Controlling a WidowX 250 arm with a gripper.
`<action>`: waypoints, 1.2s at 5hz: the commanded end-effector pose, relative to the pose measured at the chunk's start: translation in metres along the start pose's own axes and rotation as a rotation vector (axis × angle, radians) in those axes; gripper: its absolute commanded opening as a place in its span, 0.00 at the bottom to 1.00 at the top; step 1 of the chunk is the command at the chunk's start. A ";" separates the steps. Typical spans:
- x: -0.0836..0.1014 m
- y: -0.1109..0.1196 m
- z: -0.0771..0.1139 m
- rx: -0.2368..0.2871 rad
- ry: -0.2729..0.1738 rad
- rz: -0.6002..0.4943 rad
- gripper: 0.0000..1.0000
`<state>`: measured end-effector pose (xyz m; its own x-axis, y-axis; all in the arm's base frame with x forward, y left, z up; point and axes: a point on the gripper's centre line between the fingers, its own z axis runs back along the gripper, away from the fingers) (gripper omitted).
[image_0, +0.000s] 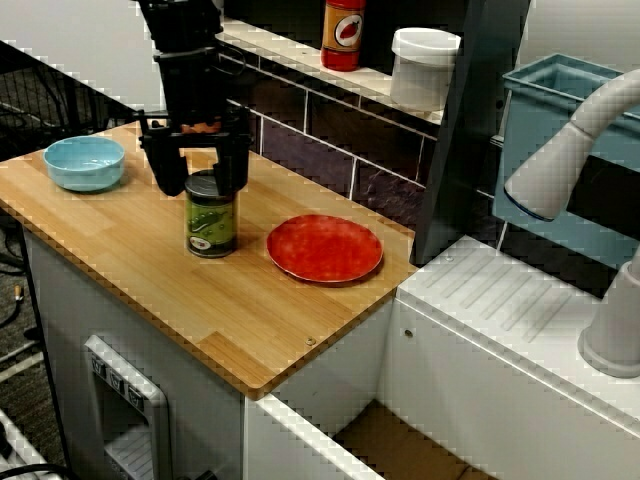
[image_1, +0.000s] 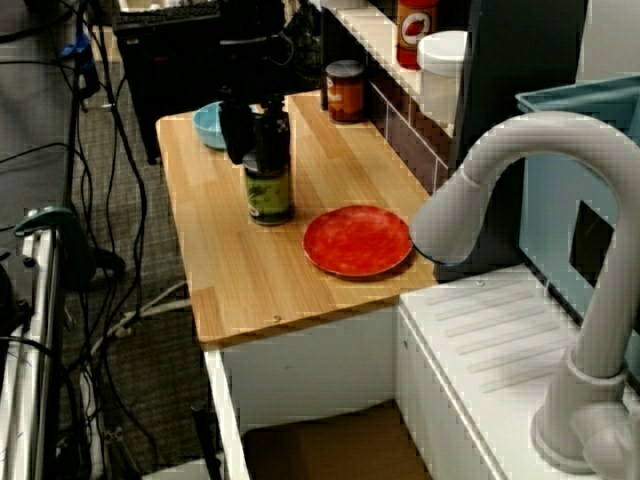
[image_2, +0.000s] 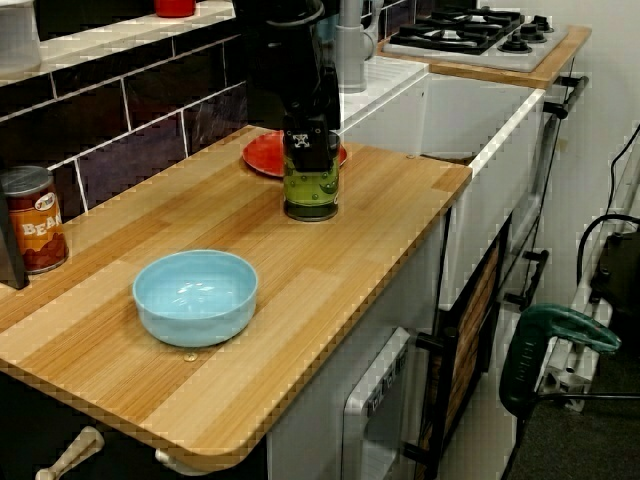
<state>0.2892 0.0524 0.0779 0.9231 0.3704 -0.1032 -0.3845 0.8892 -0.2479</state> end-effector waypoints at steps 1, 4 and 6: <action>0.012 0.024 0.026 -0.018 -0.074 0.023 1.00; 0.025 0.058 0.049 -0.020 -0.105 0.037 1.00; 0.031 0.091 0.051 0.017 -0.145 0.026 1.00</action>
<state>0.2812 0.1497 0.0904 0.9035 0.4282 -0.0187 -0.4199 0.8753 -0.2398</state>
